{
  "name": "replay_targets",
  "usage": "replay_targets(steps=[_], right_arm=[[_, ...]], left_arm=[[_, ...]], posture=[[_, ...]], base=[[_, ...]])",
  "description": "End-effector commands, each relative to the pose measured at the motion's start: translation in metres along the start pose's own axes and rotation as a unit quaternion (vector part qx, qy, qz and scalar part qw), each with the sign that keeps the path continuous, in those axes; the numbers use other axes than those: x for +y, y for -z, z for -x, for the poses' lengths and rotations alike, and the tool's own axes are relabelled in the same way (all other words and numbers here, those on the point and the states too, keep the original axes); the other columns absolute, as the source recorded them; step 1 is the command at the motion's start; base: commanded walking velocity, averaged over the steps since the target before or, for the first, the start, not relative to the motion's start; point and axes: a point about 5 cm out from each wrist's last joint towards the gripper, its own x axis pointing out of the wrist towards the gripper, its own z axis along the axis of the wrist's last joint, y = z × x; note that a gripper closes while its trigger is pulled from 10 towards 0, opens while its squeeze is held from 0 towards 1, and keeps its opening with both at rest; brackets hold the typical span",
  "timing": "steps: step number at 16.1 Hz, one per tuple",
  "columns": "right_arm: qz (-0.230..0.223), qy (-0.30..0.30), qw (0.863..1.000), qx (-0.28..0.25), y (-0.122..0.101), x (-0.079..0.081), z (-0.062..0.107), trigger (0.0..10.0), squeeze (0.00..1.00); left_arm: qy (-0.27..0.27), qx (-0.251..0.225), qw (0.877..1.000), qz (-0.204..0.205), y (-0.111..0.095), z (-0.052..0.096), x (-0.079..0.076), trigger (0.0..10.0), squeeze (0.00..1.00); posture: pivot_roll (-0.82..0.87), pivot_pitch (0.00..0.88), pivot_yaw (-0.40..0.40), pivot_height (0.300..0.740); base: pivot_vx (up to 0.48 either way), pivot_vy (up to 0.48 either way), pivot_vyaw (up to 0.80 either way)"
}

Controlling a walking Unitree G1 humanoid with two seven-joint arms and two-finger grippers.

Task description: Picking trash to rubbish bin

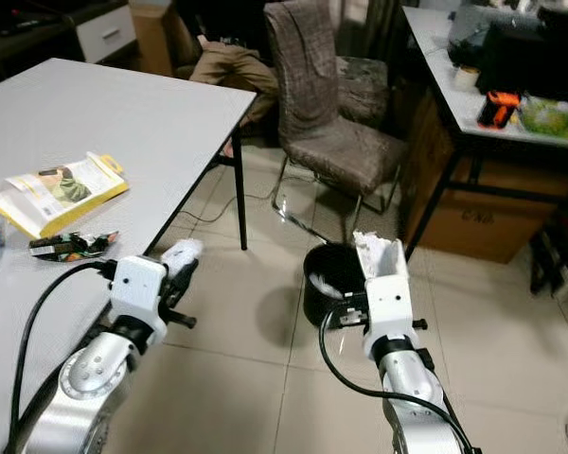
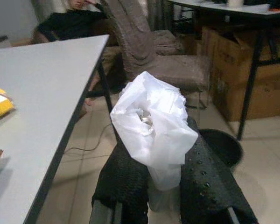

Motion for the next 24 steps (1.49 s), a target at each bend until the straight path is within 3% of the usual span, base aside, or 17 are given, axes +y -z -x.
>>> replay_targets(steps=[1,6,8,9,11,13,16,19,24], right_arm=[[0.006,0.006,1.000,-0.003,-0.002,-0.004,0.000,10.0,0.00],[0.013,0.005,1.000,-0.001,-0.001,-0.006,0.003,10.0,0.00],[0.013,0.004,1.000,0.000,0.000,-0.004,0.003,10.0,0.00],[0.013,0.004,1.000,0.000,0.000,-0.003,0.004,10.0,0.00],[0.010,0.009,1.000,0.004,0.002,-0.003,0.003,10.0,0.00],[0.007,0.014,1.000,0.005,0.003,-0.002,0.001,10.0,0.00],[0.007,0.008,1.000,0.005,0.004,0.000,-0.004,10.0,0.00],[-0.008,0.012,1.000,0.019,0.009,-0.002,-0.004,10.0,0.00],[-0.005,0.003,0.998,0.056,0.027,-0.003,-0.002,10.0,0.00]], left_arm=[[0.010,0.004,1.000,0.000,0.002,-0.001,-0.007,10.0,0.00],[0.030,0.007,1.000,-0.007,0.002,-0.002,-0.012,10.0,0.00],[0.033,0.054,0.997,0.038,0.013,0.001,-0.010,10.0,0.00],[0.037,0.054,0.997,0.046,0.013,0.001,-0.011,10.0,0.00],[0.034,0.038,0.999,0.008,0.012,0.002,-0.009,10.0,0.00],[0.041,0.043,0.998,0.013,0.014,0.005,-0.010,10.0,0.00],[0.044,0.036,0.998,-0.012,0.016,0.004,-0.014,10.0,0.00],[0.050,0.028,0.998,-0.008,0.016,0.001,-0.019,10.0,0.00],[0.051,0.021,0.998,-0.012,0.017,-0.004,-0.018,10.0,0.00]], posture=[[-0.01,0.000,-0.035,0.740],[-0.02,0.000,-0.035,0.740],[-0.01,0.000,-0.027,0.740],[-0.01,0.000,-0.027,0.740],[-0.01,0.000,-0.027,0.740],[-0.02,0.000,-0.027,0.740],[-0.02,0.000,-0.032,0.740],[-0.02,0.000,-0.039,0.740],[-0.02,0.000,-0.034,0.740]], base=[[0.000,-0.480,0.00],[0.000,-0.467,0.00],[0.000,0.236,0.00],[0.000,0.472,0.00],[0.000,0.238,0.00],[0.000,0.000,0.00],[0.000,0.000,0.00],[0.000,0.000,0.00],[0.312,0.000,-0.75]])
